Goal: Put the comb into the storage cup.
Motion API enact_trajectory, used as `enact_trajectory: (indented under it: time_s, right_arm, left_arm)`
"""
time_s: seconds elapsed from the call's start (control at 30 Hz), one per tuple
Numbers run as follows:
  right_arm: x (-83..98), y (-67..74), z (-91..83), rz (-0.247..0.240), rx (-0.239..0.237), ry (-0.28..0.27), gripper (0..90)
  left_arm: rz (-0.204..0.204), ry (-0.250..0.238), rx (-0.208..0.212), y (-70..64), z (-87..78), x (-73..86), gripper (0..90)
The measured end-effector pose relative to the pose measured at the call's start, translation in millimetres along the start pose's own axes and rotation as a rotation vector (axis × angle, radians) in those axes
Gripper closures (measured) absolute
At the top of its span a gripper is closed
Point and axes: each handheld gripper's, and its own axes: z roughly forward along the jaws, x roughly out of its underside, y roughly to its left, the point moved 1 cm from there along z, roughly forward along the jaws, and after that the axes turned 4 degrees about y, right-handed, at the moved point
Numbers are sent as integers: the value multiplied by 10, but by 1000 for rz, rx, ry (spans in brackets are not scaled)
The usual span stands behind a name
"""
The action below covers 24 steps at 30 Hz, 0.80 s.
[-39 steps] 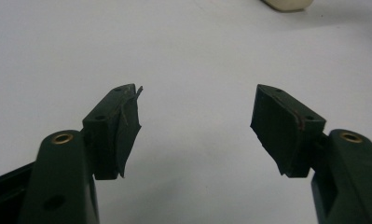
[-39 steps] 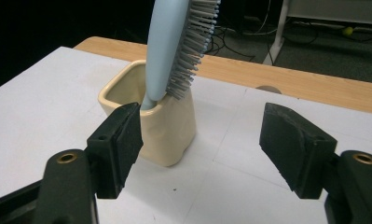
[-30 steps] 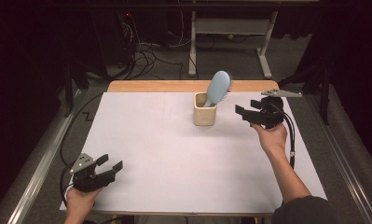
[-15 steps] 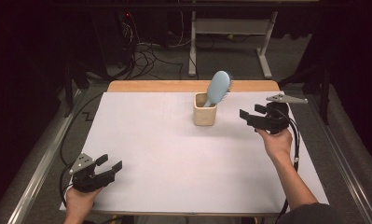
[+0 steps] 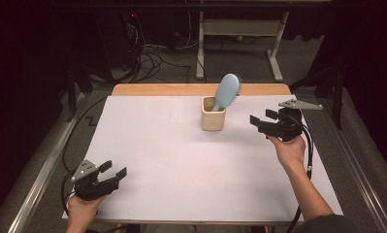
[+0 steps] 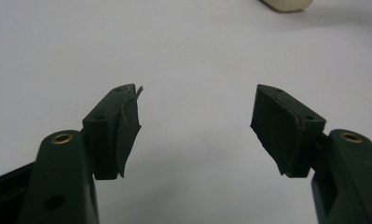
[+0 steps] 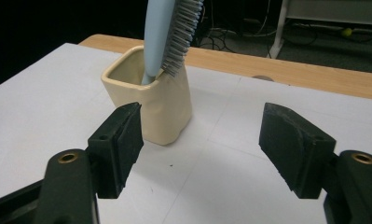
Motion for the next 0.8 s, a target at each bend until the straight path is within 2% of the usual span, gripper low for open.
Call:
enact_trajectory:
  time_s: [0.8]
  right_arm:
    - [150, -34, -139, -3, -3, -17, 307]
  left_arm:
    - [9, 7, -1, -5, 40, -23, 330]
